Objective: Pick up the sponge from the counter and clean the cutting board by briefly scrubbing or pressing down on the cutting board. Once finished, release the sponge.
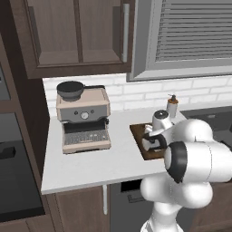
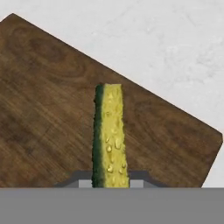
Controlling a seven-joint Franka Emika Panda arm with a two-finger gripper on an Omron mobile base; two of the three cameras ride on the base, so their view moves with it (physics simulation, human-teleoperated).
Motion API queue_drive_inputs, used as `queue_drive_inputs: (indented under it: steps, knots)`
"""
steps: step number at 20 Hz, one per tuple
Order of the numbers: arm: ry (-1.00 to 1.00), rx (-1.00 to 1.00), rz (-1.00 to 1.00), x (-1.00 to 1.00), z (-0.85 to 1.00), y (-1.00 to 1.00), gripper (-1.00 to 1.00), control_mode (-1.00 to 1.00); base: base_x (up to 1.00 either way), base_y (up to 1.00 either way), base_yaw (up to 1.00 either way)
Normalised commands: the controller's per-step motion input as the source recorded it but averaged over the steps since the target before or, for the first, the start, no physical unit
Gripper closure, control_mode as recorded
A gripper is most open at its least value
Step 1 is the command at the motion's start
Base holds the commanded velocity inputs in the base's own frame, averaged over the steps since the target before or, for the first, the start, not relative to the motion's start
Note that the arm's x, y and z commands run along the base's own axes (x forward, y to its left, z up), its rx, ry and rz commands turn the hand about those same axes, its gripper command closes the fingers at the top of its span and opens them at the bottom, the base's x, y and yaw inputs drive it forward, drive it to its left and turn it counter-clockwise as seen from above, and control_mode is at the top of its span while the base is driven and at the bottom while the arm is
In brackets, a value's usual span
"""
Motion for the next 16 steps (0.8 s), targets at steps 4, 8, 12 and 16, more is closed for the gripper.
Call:
queue_drive_inputs:
  steps: [4,8,12,16]
  knots:
    - [0.00,0.00,0.00,-0.23,-0.10,-0.22,1.00,-1.00,0.00,0.00,0.00]
    - [0.00,0.00,0.00,0.02,-0.09,0.00,1.00,-1.00,0.00,0.00,0.00]
    - [0.00,0.00,0.00,0.00,0.00,0.11,1.00,-1.00,0.00,0.00,0.00]
    - [0.00,0.00,0.00,0.00,0.00,0.39,1.00,-1.00,0.00,0.00,0.00]
